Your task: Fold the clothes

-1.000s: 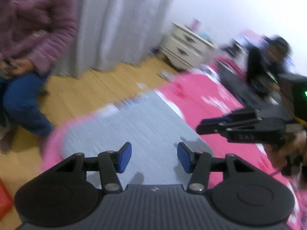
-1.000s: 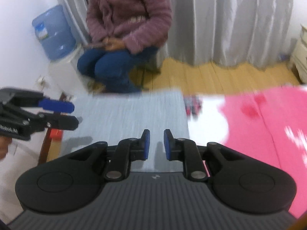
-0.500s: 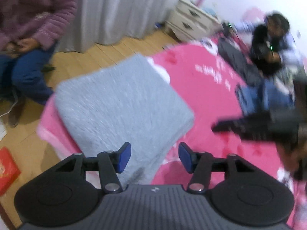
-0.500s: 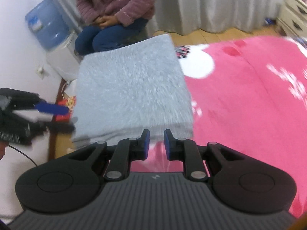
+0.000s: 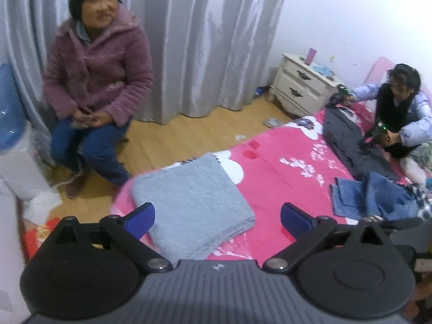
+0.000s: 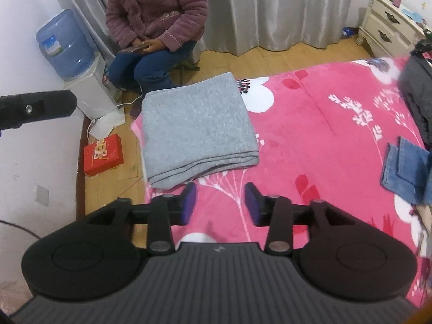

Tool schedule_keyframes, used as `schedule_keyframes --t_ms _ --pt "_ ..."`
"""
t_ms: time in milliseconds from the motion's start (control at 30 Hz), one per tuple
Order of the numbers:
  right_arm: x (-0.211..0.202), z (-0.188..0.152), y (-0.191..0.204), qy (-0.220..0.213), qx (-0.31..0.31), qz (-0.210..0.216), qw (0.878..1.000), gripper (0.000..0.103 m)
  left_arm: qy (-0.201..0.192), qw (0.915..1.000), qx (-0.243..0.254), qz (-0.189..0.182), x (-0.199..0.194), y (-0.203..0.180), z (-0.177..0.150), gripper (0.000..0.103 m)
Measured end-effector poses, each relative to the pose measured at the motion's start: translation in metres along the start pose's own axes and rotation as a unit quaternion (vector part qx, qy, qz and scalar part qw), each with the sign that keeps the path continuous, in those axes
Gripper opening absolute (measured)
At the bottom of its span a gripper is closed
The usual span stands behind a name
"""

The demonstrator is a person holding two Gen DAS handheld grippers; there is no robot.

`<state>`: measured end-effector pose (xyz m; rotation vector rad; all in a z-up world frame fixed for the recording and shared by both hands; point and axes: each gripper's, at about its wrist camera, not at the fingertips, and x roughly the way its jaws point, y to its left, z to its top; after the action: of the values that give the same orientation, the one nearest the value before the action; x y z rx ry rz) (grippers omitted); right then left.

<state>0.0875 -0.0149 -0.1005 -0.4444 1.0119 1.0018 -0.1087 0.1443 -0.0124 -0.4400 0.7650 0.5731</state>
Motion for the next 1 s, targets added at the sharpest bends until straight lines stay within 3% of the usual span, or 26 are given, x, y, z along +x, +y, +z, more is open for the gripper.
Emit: schedule_keyframes --t_ms 200,333,533,767,1000 --pt "-0.025 -0.004 0.008 -0.025 0.0 -0.011 1.0 0.063 -0.034 0.9974 0.018 0.06 -0.028 -0.013 0.001 0.103" --pt "-0.041 -0.006 0.014 -0.042 0.001 -0.018 0.999 0.073 -0.038 0.9972 0.015 0.062 -0.038 -0.018 0.003 0.103" --pt "-0.059 -0.007 0.022 -0.067 -0.008 -0.032 0.997 0.085 -0.028 0.9976 -0.031 0.056 -0.04 -0.017 0.009 0.103" --pt "-0.068 -0.006 0.024 -0.089 -0.011 -0.041 0.995 0.088 -0.046 0.9941 -0.013 0.097 -0.04 -0.021 0.014 0.103" --pt "-0.069 -0.005 0.026 -0.086 -0.017 -0.052 0.995 0.088 -0.049 0.9943 -0.021 0.092 -0.044 -0.021 0.02 0.103"
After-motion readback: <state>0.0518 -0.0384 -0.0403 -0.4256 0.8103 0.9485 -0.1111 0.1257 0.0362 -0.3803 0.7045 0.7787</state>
